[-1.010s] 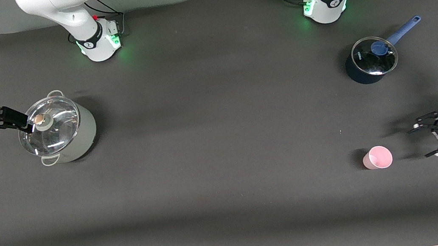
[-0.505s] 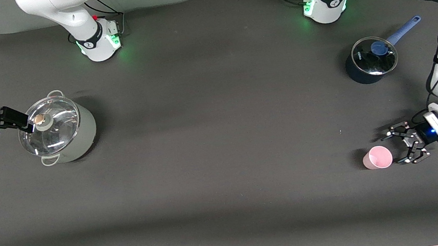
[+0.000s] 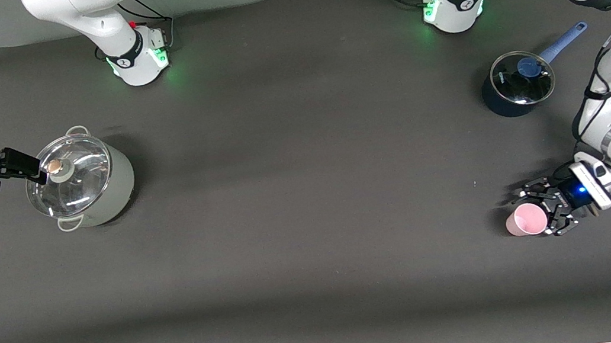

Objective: Transfer pink cup from left to right arm
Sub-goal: 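Close the left gripper around the pink cup's base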

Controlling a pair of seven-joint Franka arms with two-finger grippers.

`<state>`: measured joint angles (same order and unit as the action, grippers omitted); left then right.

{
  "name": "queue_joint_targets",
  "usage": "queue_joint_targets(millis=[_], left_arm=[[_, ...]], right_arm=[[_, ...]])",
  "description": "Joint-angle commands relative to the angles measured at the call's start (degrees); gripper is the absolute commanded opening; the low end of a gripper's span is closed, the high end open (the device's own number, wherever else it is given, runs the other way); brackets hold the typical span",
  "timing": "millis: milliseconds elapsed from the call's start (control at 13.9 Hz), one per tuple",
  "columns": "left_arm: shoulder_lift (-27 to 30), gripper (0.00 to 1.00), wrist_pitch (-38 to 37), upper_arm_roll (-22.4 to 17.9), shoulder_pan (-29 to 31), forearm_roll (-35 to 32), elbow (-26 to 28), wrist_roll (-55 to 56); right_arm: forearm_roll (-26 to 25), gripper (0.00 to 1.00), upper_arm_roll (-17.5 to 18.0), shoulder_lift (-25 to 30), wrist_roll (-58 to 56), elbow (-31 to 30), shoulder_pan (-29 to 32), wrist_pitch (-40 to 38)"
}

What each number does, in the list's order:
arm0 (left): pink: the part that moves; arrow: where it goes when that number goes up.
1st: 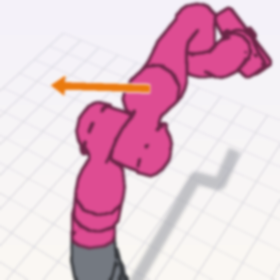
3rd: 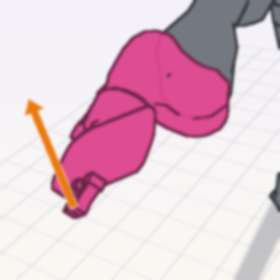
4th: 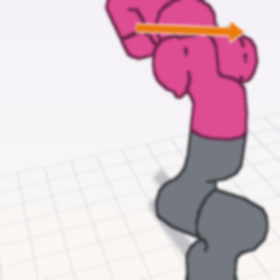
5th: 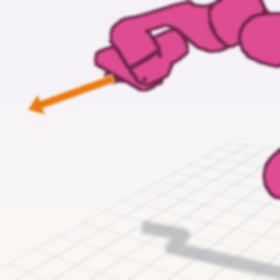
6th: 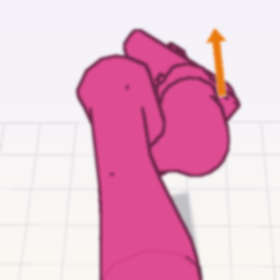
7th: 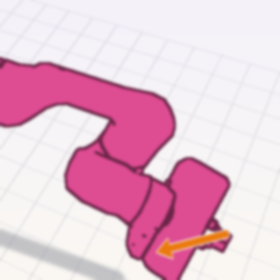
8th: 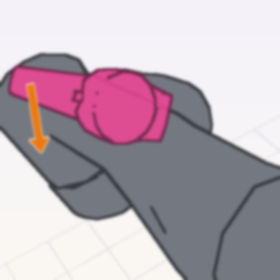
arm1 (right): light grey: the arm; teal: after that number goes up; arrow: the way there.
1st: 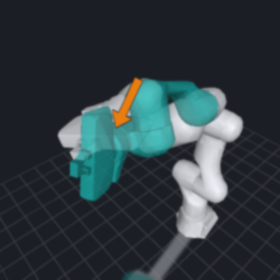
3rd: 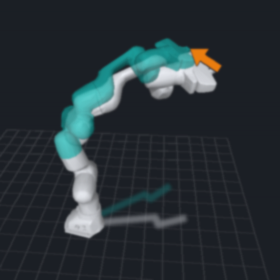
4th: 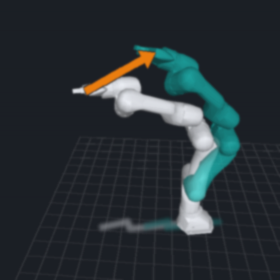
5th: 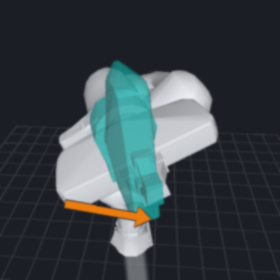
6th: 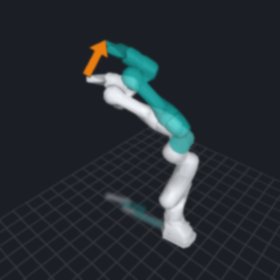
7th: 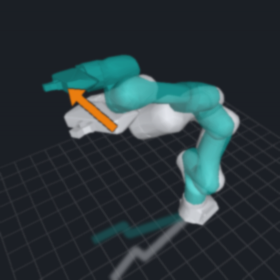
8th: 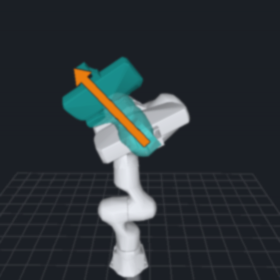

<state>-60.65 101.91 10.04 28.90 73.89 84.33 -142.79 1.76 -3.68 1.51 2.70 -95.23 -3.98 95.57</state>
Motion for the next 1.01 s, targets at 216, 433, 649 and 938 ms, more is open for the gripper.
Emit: queue_joint_targets(millis=[216,433,649,938], left_arm=[[0.27,0.99,1.71,-0.19,-0.86,1.52,1.1,-2.67],[0.27,0.99,2.77,-0.19,-1.38,2.13,1.19,-2.58],[0.35,0.92,3.56,-0.1,-1.83,2.66,1.89,-2.67],[0.7,0.51,4.17,-0.1,-1.74,2.66,2.16,-2.93]], right_arm=[[-0.97,1.0,-0.19,0.51,0.47,-0.22,-0.42,-0.48],[-0.97,1.0,-0.19,0.51,0.47,-0.22,-0.42,-0.48],[-0.97,1.0,-0.19,0.51,0.47,-0.22,-0.42,-0.48],[-0.97,1.0,-0.19,0.51,0.47,-0.22,-0.42,-0.48]])
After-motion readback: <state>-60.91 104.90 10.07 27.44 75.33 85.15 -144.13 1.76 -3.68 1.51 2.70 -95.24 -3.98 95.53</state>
